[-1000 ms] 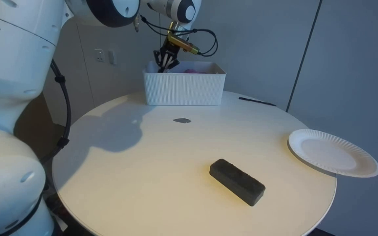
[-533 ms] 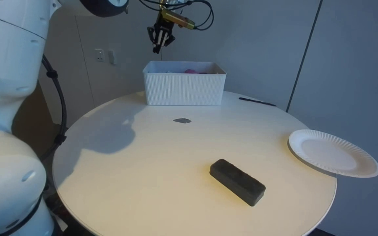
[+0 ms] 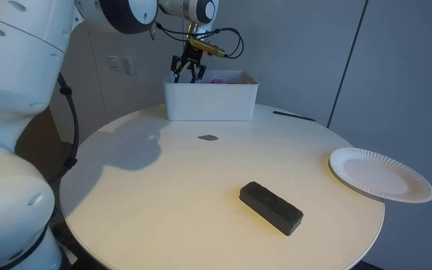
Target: Pick up the white towel from the white basket and put it on the table, wipe the table with the white towel, pick up the white towel and put it in the white basket
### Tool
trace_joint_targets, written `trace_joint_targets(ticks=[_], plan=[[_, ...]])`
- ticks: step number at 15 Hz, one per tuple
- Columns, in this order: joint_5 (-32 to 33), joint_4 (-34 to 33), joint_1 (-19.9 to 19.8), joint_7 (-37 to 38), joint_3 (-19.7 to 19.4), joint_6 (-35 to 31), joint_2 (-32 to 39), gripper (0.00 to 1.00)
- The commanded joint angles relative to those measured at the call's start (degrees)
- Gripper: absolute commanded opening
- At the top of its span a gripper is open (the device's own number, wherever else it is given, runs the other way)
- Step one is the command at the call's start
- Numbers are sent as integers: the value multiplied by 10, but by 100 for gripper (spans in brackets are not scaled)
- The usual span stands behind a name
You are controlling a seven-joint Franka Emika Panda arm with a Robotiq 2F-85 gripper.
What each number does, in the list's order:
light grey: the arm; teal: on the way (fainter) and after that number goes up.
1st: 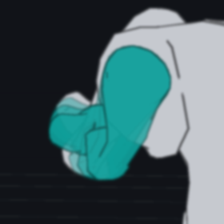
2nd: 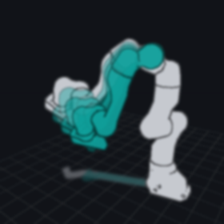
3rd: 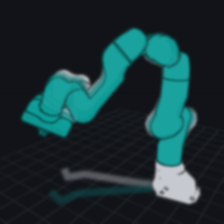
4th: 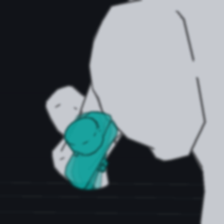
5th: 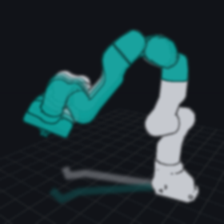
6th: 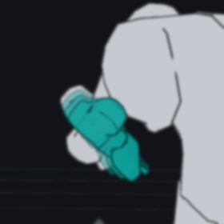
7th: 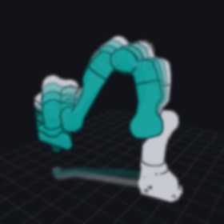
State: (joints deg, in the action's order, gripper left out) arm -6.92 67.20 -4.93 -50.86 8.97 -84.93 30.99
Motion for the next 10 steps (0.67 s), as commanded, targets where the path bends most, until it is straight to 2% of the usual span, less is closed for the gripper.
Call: trace_joint_targets(ticks=[1,4,6,9,10], plan=[[7,17,16,-23,-6,16,12,100],[24,45,27,-53,-6,-1,16,100],[69,81,40,-81,-12,-72,5,100],[102,128,46,-104,-9,-166,-5,100],[101,140,46,-100,-8,-188,-5,75]])
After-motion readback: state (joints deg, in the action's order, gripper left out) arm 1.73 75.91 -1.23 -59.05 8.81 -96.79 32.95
